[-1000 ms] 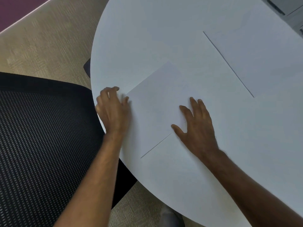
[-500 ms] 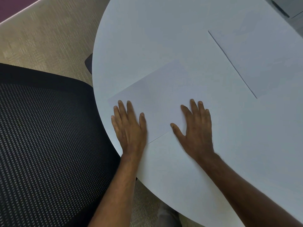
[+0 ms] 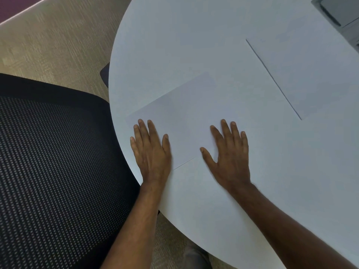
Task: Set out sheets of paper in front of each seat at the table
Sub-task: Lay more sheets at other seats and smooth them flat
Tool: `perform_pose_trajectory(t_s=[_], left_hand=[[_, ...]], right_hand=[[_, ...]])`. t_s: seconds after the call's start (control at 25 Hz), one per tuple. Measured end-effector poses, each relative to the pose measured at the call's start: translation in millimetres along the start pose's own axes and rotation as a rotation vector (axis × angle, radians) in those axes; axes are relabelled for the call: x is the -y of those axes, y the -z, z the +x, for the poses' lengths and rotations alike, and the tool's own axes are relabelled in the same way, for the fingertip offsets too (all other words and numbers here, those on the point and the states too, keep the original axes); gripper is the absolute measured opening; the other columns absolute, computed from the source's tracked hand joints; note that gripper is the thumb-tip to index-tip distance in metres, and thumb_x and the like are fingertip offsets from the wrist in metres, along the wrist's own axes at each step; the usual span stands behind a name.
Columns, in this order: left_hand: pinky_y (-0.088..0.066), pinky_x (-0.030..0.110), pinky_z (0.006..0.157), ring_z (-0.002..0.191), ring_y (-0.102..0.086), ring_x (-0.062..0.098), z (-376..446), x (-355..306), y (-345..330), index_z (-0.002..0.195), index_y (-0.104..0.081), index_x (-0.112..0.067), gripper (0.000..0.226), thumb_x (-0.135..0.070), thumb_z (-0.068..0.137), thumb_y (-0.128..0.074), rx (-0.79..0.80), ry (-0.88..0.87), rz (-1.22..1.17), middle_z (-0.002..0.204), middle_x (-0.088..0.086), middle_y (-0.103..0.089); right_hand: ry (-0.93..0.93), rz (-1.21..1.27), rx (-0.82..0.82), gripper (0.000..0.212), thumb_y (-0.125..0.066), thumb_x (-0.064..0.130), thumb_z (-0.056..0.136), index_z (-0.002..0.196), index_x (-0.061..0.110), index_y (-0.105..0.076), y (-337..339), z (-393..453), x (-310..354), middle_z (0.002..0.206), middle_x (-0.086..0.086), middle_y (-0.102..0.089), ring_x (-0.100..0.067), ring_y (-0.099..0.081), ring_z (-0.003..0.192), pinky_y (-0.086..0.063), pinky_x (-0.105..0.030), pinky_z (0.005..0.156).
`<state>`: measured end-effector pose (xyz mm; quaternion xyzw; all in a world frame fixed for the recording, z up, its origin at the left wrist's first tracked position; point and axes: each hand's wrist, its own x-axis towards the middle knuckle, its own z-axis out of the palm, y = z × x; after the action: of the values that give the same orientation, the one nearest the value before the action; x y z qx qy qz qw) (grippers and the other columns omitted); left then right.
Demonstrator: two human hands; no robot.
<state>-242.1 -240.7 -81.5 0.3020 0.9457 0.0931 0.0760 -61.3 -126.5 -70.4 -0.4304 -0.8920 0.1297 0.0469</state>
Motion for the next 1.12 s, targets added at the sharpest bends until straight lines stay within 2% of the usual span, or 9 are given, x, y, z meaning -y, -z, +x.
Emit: perform_pose_trajectory(t_s=[0.2,0.68,0.8,0.92,1.0,1.12], left_hand=[[-0.007,0.050,0.129,0.160,-0.006,0.030,0,0,1,0.163,-0.018,-0.009,0.065,-0.042,0.109,-0.030,-0.015,0.005,-0.009,0.173,0.016,-0.010],[-0.005,0.050,0.129,0.161,-0.002,0.028,1,2,3,0.164,-0.016,-0.010,0.064,-0.042,0.110,-0.029,0.007,0.009,-0.046,0.173,0.014,-0.007],[-0.006,0.051,0.129,0.161,0.000,0.028,1,1,4,0.164,-0.016,-0.011,0.064,-0.043,0.110,-0.030,0.016,0.008,-0.068,0.174,0.013,-0.006],[-0.006,0.053,0.129,0.161,0.006,0.026,1,-2,10,0.164,-0.015,-0.015,0.066,-0.047,0.109,-0.031,0.021,0.037,-0.181,0.174,0.010,0.000],[-0.004,0.055,0.128,0.161,0.004,0.027,0,-11,15,0.164,-0.018,-0.016,0.066,-0.048,0.108,-0.032,-0.009,0.066,-0.207,0.174,0.010,-0.002],[-0.001,0.053,0.128,0.161,0.001,0.026,-2,-44,17,0.164,-0.019,-0.019,0.065,-0.049,0.108,-0.033,-0.036,0.015,-0.194,0.175,0.007,-0.003]], right_hand=[[0.004,-0.029,0.022,0.070,-0.037,0.061,0.103,0.162,0.025,-0.026,-1,0,2,0.173,-0.005,-0.014,-0.025,-0.003,0.160,-0.014,-0.055,0.125],[0.015,-0.017,0.027,0.070,-0.039,0.061,0.103,0.161,0.024,-0.029,-1,1,2,0.172,-0.005,-0.017,-0.026,-0.006,0.160,-0.014,-0.055,0.125],[0.021,-0.018,0.026,0.071,-0.037,0.062,0.103,0.162,0.023,-0.025,0,2,1,0.172,-0.006,-0.014,-0.026,-0.004,0.160,-0.015,-0.055,0.125],[0.014,0.110,-0.008,0.077,-0.041,0.059,0.103,0.164,0.017,-0.017,3,1,0,0.173,-0.007,-0.011,-0.025,-0.003,0.160,-0.014,-0.053,0.127],[0.014,0.234,-0.045,0.076,-0.046,0.055,0.103,0.163,0.014,-0.020,9,0,-7,0.172,-0.008,-0.014,-0.025,-0.006,0.160,-0.015,-0.052,0.127],[-0.005,0.266,-0.078,0.072,-0.050,0.050,0.103,0.161,0.013,-0.027,21,1,-37,0.171,-0.008,-0.019,-0.025,-0.010,0.160,-0.017,-0.052,0.127]])
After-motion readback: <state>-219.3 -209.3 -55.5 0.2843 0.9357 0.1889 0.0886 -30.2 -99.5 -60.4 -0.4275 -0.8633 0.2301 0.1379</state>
